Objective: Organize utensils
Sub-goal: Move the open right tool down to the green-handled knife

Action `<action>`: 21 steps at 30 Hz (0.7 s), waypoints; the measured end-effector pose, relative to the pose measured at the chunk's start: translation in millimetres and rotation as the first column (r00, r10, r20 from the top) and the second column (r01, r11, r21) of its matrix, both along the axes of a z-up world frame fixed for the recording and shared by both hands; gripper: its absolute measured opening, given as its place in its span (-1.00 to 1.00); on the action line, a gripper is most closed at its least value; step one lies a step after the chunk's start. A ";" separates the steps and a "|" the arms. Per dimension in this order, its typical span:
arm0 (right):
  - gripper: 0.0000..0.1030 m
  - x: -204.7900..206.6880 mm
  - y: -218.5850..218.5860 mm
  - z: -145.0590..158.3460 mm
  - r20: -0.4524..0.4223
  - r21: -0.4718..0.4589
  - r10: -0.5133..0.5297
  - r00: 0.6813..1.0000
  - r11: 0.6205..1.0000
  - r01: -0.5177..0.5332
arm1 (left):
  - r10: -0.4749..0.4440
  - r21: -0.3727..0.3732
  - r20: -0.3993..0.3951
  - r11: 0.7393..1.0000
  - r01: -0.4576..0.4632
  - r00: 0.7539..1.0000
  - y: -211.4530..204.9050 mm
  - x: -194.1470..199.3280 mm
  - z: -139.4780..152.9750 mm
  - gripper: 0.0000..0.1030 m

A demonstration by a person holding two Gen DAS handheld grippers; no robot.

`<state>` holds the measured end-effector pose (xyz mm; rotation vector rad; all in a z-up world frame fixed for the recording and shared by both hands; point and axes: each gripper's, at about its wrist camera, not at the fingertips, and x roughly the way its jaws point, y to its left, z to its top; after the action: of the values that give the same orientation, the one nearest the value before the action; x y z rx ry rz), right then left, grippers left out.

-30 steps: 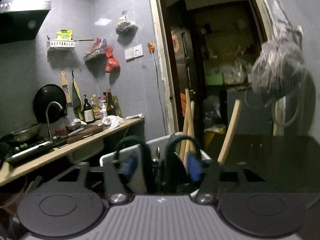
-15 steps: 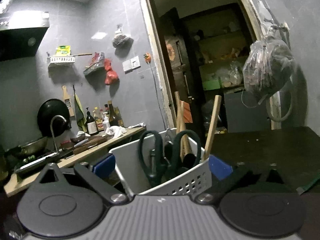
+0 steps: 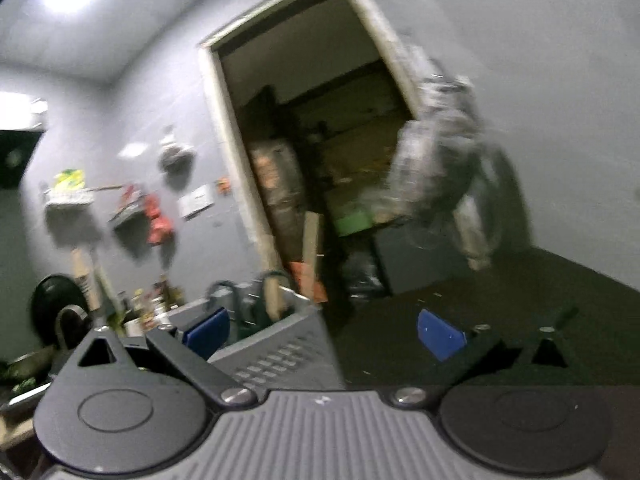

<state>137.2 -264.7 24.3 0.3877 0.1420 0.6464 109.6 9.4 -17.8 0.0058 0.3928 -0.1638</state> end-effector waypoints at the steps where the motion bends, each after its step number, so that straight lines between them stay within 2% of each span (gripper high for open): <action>1: 0.99 1.5 -2.0 -5.1 -0.019 0.008 -0.019 1.000 1.000 0.019 | -0.001 -0.003 0.000 1.000 0.001 1.000 0.8 0.0 0.0 0.61; 7: 1.00 13.8 -10.3 -33.5 -0.109 0.074 -0.065 0.992 0.995 0.073 | -0.003 -0.009 -0.002 1.000 0.003 1.000 5.4 1.0 -0.7 0.62; 11: 1.00 20.2 -13.6 -48.9 -0.148 0.072 -0.088 0.985 0.992 0.100 | 0.004 -0.014 -0.004 1.000 -0.005 1.000 7.3 3.2 -0.9 0.62; 16: 1.00 23.4 -15.3 -54.9 -0.185 0.100 -0.090 0.979 0.989 0.110 | 0.005 -0.017 -0.005 1.000 -0.006 1.000 7.7 4.1 -1.6 0.63; 21: 1.00 29.8 -23.4 -65.7 -0.277 0.167 -0.075 0.958 0.978 0.125 | 0.002 -0.018 -0.006 1.000 -0.002 1.000 7.5 5.1 -2.6 0.65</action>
<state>167.1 -288.1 -41.5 0.6571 0.3220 0.5054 114.6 16.9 -20.4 -0.0134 0.3977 -0.1654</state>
